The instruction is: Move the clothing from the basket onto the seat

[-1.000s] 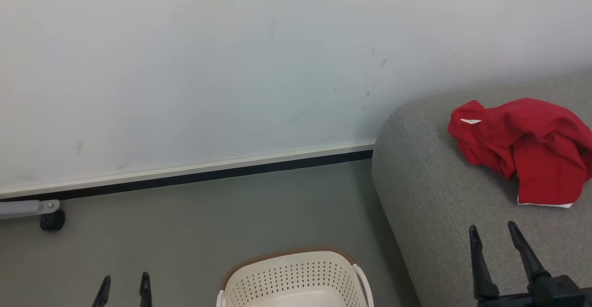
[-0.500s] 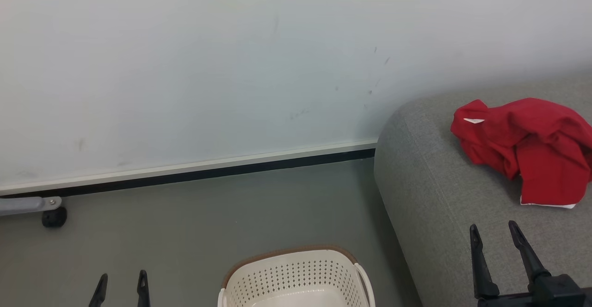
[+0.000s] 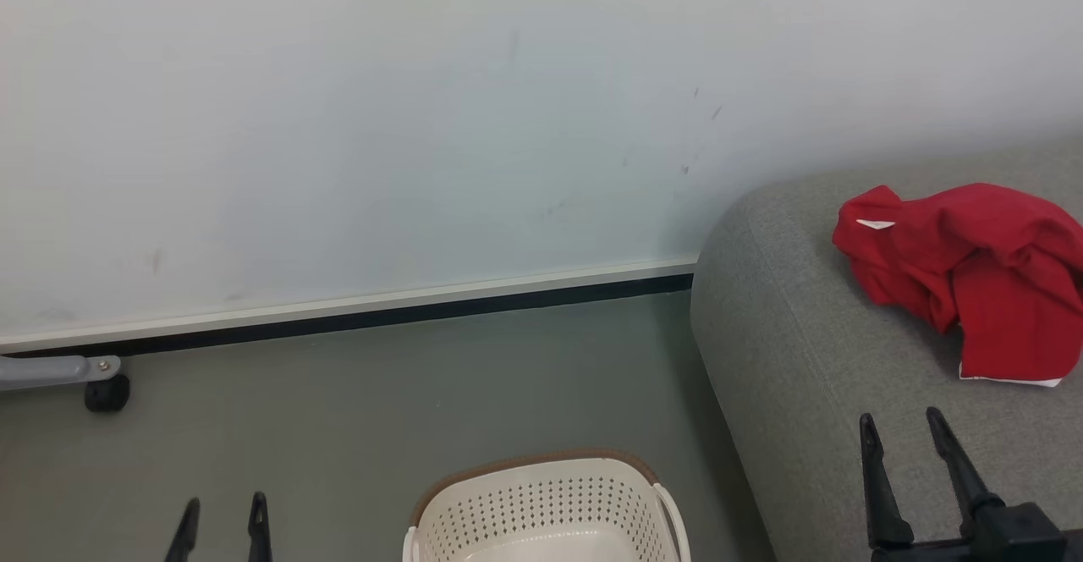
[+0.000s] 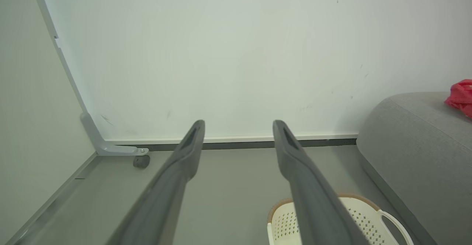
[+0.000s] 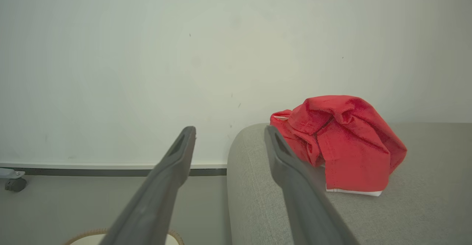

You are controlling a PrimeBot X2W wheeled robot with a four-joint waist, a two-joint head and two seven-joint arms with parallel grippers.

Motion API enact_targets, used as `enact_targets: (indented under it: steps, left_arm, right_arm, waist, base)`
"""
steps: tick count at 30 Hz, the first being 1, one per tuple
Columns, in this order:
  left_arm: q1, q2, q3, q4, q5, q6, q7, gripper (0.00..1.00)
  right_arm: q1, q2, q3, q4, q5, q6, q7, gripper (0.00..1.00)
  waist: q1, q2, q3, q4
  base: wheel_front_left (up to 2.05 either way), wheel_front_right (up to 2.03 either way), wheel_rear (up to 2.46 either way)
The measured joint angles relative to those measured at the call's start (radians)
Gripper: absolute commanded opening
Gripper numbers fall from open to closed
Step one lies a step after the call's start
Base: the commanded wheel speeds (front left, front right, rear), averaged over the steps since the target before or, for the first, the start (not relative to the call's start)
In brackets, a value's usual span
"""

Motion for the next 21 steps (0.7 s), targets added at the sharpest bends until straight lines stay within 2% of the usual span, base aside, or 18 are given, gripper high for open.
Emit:
enact_targets:
  steps: [11, 21]
  left_arm:
    - [0.019, -0.036, -0.003, 0.062, -0.031, -0.010, 0.019, 0.00]
    - [0.008, -0.047, 0.016, 0.077, -0.151, -0.029, 0.054, 0.00]
  right_arm:
    - [0.035, 0.029, 0.000, 0.072, 0.029, 0.011, 0.012, 0.00]
    - [0.018, 0.042, -0.030, 0.095, 0.156, 0.030, 0.045, 0.00]
  waist:
    - [0.0000, 0.0000, 0.002, 0.002]
    - [0.0000, 0.0000, 0.011, 0.009]
  base:
    - [0.00, 0.00, 0.00]
    - [0.00, 0.00, 0.00]
